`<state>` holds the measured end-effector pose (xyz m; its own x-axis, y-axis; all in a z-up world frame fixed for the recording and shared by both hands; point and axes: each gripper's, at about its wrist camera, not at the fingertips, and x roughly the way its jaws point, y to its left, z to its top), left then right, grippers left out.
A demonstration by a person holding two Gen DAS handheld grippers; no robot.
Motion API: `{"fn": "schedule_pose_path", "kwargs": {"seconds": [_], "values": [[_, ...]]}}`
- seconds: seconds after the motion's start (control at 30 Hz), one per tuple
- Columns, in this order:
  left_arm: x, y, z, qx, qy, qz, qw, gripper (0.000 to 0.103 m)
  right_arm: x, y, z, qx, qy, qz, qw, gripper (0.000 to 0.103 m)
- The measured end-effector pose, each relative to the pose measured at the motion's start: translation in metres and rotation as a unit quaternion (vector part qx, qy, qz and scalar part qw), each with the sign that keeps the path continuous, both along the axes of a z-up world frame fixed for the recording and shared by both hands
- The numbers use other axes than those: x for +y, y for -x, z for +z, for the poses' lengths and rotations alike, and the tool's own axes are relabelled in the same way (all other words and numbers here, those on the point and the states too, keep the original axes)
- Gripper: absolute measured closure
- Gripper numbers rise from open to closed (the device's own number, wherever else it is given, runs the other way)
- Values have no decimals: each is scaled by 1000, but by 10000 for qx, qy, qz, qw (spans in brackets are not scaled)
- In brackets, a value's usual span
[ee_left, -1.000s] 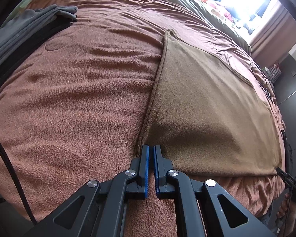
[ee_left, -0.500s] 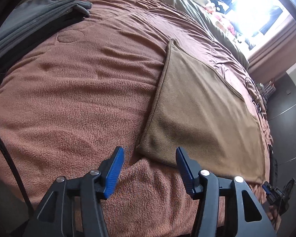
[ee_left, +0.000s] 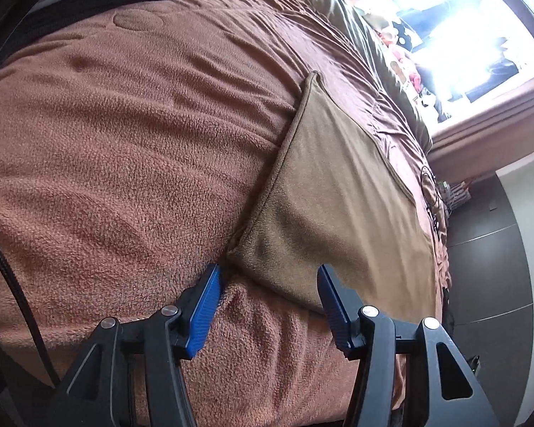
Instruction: Fold small clothes
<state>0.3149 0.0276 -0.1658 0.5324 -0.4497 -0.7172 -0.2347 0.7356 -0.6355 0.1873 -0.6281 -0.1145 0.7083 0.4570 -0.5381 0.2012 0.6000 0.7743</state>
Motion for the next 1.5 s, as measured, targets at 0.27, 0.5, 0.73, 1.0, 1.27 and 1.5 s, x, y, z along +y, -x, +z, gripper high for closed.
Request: {"fn": "schedule_pose_path", "kwargs": {"seconds": [0.27, 0.5, 0.73, 1.0, 1.27, 1.5], "values": [[-1, -8, -6, -127, 73, 198, 9997, 59, 2, -9, -6, -89, -82, -214, 9997, 68], [0, -2, 3, -465, -154, 297, 9984, 77, 11, 1, -5, -410, -95, -157, 9990, 71], [-7, -2, 0, -559, -537, 98, 9969, 77, 22, -4, -12, -332, 233, -55, 9992, 71], [-16, -17, -3, -515, -893, 109, 9946, 77, 30, -18, 2, -371, 657, -141, 9970, 77], [-25, -21, 1, -617, -1469, 84, 9872, 86, 38, -8, 14, -346, 1196, -328, 9917, 99], [-23, -19, 17, -802, -1572, 229, 9840, 96, 51, -1, 34, -349, 1345, -453, 9893, 101]]}}
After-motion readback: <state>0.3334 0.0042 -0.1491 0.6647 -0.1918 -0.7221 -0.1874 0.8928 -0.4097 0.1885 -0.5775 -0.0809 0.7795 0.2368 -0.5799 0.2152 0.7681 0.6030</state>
